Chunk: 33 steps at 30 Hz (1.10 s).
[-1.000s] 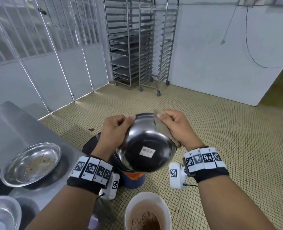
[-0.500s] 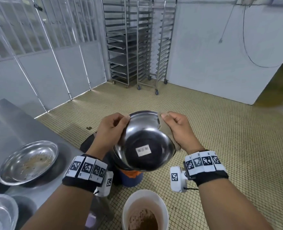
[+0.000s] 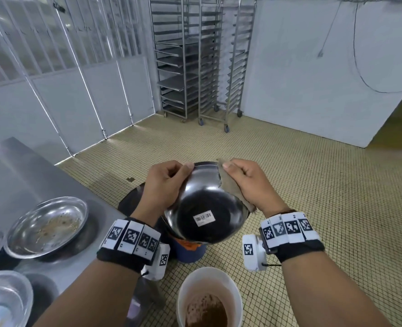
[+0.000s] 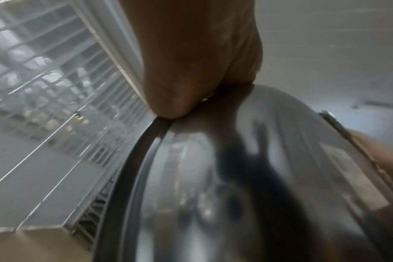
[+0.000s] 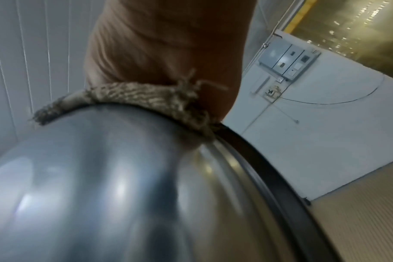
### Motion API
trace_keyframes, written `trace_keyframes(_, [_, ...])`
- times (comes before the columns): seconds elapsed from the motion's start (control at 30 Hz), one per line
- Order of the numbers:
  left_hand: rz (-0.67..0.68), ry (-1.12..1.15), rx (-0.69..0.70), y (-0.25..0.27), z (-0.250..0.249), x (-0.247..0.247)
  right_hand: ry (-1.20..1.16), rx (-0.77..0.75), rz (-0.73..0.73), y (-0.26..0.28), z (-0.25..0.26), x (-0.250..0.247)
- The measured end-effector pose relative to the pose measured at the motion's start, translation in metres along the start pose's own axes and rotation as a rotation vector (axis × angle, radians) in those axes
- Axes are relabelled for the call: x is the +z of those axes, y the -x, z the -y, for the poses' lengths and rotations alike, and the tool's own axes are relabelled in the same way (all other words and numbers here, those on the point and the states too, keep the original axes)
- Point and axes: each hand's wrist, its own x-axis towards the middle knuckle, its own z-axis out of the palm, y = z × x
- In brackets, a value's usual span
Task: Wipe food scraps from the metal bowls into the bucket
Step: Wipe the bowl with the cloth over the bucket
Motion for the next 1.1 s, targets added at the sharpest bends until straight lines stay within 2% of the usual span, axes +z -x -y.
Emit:
trace_keyframes(0.07, [-0.045,0.049,-0.012,-0.005,0.001,-0.002,-0.021,-0.026,-0.022,-0.004,0.005,-0.002])
trace_keyframes(0.2, [-0.231,0.219,-0.163,-0.017,0.011,-0.01,-0.249,0.1,-0.112,0.001,-0.008,-0.002])
trace_keyframes(0.27, [-0.215,0.196,-0.159,-0.014,0.011,-0.009,-0.24,0.115,-0.117,0.0,-0.011,0.001])
trace_keyframes(0.37, [-0.122,0.112,-0.093,-0.01,0.006,-0.002,-0.12,0.038,-0.105,-0.01,-0.001,-0.002])
trace_keyframes(0.43, [-0.105,0.085,-0.065,-0.014,0.002,-0.001,-0.064,-0.02,-0.082,-0.015,0.002,-0.004])
trace_keyframes(0.5, [-0.136,0.097,-0.075,-0.021,0.0,-0.001,-0.131,0.008,-0.114,-0.014,-0.002,-0.003])
trace_keyframes(0.63, [-0.25,0.279,-0.201,-0.028,0.006,-0.004,-0.376,0.181,-0.157,-0.008,-0.014,0.001])
trace_keyframes(0.8, [-0.111,0.128,-0.095,-0.029,-0.001,0.005,-0.222,0.069,-0.127,-0.023,0.004,-0.009])
trace_keyframes(0.87, [-0.129,0.125,-0.085,-0.034,-0.003,0.005,-0.229,0.038,-0.121,-0.026,0.007,-0.012])
trace_keyframes(1.0, [-0.277,0.463,-0.283,-0.038,0.007,0.005,-0.491,0.159,-0.21,-0.023,-0.005,-0.009])
trace_keyframes(1.03, [-0.282,0.459,-0.287,-0.037,0.01,0.005,-0.51,0.173,-0.228,-0.023,-0.008,-0.008])
trace_keyframes(1.1, [-0.241,0.272,-0.21,-0.035,0.014,0.005,-0.512,0.167,-0.246,-0.024,-0.011,-0.009])
